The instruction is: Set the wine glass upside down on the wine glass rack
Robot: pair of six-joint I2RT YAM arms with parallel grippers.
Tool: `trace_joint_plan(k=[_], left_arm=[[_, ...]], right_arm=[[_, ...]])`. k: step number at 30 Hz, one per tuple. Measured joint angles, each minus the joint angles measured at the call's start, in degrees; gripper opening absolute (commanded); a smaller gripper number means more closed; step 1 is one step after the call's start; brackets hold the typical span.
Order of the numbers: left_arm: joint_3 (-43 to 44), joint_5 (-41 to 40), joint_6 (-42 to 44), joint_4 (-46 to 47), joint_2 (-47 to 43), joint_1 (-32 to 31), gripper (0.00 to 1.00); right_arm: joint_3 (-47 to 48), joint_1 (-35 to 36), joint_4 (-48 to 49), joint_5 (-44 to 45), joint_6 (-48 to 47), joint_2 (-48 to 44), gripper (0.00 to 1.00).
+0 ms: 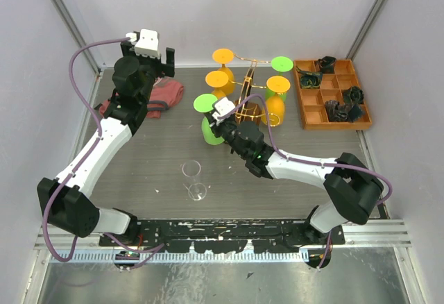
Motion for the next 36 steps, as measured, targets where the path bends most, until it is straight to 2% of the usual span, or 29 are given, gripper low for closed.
trace_joint_plan(k=[3, 36], left_arm=[[0.0, 0.0, 0.0, 0.2, 0.0, 0.0, 0.98], [-1.3, 0.4, 0.0, 0.6, -0.5, 0.3, 0.98]], right_arm=[[0.0, 0.0, 0.0, 0.2, 0.0, 0.0, 0.01], [0.5, 0.8, -0.6, -1.4, 0.9, 0.0, 0.01]])
